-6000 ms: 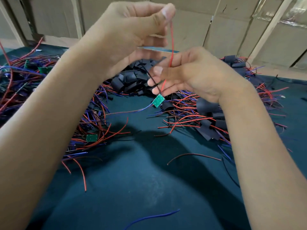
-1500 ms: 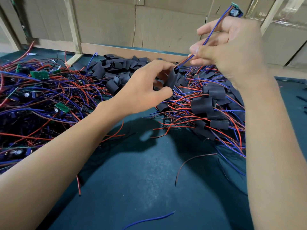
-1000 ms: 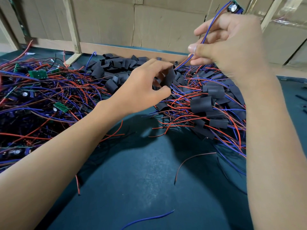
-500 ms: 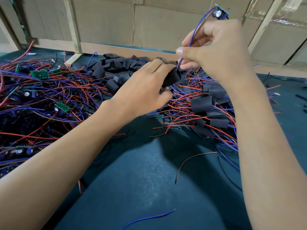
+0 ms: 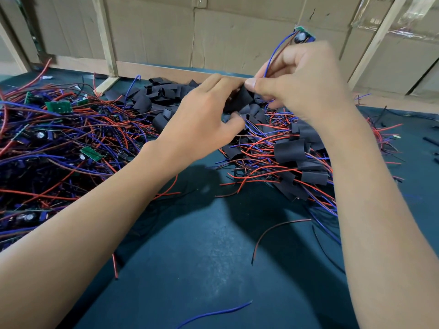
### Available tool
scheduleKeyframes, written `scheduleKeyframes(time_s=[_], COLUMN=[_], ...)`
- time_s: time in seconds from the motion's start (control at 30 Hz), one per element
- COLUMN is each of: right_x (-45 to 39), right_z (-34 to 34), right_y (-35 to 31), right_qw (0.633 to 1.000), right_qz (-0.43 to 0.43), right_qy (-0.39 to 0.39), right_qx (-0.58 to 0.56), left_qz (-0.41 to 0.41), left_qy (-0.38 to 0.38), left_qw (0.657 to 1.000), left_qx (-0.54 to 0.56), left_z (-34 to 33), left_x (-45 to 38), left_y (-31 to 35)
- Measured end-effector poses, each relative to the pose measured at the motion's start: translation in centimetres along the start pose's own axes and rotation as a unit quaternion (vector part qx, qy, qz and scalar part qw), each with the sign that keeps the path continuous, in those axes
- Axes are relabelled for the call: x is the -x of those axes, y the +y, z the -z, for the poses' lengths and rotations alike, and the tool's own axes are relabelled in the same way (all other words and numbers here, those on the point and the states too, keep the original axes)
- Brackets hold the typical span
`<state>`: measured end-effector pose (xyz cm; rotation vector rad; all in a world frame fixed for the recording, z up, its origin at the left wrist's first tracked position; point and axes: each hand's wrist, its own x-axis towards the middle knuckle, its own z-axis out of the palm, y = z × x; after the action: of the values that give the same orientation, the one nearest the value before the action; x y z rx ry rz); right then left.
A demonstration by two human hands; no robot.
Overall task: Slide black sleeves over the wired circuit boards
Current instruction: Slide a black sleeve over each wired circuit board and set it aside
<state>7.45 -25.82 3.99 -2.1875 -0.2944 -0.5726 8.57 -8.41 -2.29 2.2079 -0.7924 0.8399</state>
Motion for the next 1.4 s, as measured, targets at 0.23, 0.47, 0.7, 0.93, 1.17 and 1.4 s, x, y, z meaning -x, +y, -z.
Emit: scheduleKeyframes(time_s=[0.23,0.47,0.7,0.93,1.17,1.4], right_x=[0.4,0.7,-0.1,0.0,0.1,0.2], right_z=[0.2,2.0,3.9,2.0,1.5,1.0], right_y=[-0.1,2.5,3.5,2.5,1.8,0.6], right_qw=[0.994,0.914,0.853,0.889,0.923,0.945], right_qz=[-0.045,-0.238,-0.229,-0.216,-0.134,-0.116], right_qy=[-0.103,-0.229,-0.109,-0.118,-0.125,-0.100], right_qx=[0.018,-0.237,-0.455,-0.385,-0.338,-0.289], left_qz=[0.069,0.141,0.121,0.036,0.008,-0.010], left_qy=[0.035,0.049,0.016,-0.008,-0.021,-0.019], left_qw=[0.996,0.981,0.987,0.997,1.000,1.000], left_qx=[0.047,0.123,0.103,0.063,0.009,-0.001], left_z=[0.2,0.6,0.8,0.8,1.0,1.1], left_x=[-0.4,-0.9,-0.8,-0.6,-0.7,-0.7], left_y=[-0.2,-0.3,-0.7,0.0,-0.2,-0.2])
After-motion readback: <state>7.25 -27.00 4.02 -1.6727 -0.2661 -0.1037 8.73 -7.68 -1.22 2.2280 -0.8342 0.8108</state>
